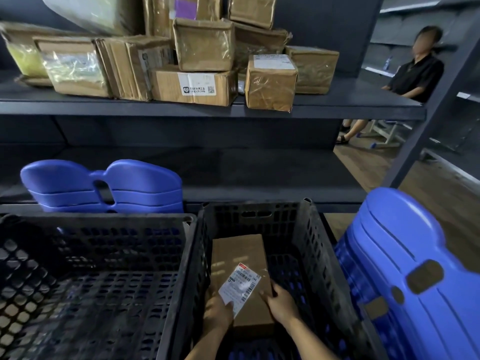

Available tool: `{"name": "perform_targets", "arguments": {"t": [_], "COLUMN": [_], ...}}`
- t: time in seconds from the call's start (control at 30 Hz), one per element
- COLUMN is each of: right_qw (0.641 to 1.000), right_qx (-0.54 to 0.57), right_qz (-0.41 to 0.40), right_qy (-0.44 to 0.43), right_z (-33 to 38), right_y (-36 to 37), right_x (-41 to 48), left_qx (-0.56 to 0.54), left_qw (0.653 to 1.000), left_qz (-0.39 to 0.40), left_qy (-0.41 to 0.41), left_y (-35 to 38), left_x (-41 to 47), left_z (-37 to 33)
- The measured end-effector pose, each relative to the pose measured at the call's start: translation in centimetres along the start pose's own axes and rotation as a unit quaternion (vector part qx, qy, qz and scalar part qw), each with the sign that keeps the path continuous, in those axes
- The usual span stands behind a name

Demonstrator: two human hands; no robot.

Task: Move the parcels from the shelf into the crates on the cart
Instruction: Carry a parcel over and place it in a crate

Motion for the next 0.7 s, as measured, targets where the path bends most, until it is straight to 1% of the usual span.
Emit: {"name": "perform_targets", "arguments": {"t": [0.1, 0.23, 0.33, 0.4, 0.47, 0.53, 0.6, 0.63, 0.67, 0.7], "right_qw": [1.0, 1.0, 1.0, 0.999, 0.997, 0.99, 0.965, 0.944, 0.919, 0.892], "right_qx": [-0.008, 0.015, 0.004, -0.033, -0.069, -0.125, -0.231, -0.288, -0.342, -0.391], "right_qz": [-0.003, -0.006, 0.0, 0.006, 0.011, 0.006, 0.022, 0.044, 0.075, 0.107], "right_qy": [0.011, 0.019, 0.011, 0.004, -0.016, -0.062, -0.124, -0.156, -0.183, -0.202], "right_z": [-1.0, -1.7, -1.7, -1.5, -0.9, 0.2, 1.2, 1.5, 1.6, 1.6], "right_y": [0.4, 0.6, 0.6, 0.6, 0.6, 0.5, 0.6, 0.8, 1.1, 1.4], "right_x": [0.5, 1.0, 1.2, 1.1, 0.8, 0.1, -1.2, -1.9, -2.7, -3.4], "left_qx": [-0.021, -0.073, -0.063, -0.022, 0.071, 0.162, 0.205, 0.215, 0.232, 0.23], "left_qw": [1.0, 0.996, 0.996, 0.995, 0.989, 0.973, 0.965, 0.962, 0.954, 0.944], "left_qz": [-0.013, -0.031, -0.032, -0.044, -0.076, -0.088, -0.041, -0.003, 0.017, -0.015], "left_qy": [0.006, 0.036, 0.054, 0.082, 0.103, 0.137, 0.155, 0.165, 0.191, 0.238], "left_y": [0.7, 1.4, 1.7, 1.8, 1.6, 1.5, 2.1, 2.5, 2.9, 2.9], "left_x": [0.5, 0.8, 0.8, 0.8, 0.6, 0.4, 0.0, -0.3, -0.7, -1.3], "left_z": [0.3, 0.2, 0.2, 0.0, -0.2, -0.5, -0.3, 0.0, 0.3, 0.4]}}
Point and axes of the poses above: each hand's wrist, its own x-axis towards the middle knuckle, its own y-axis out of the palm, z = x × y, the point moved 5 cm from there along x, towards the middle knuckle, and after that the axes turned 8 degrees about x, right-handed, at the moved point
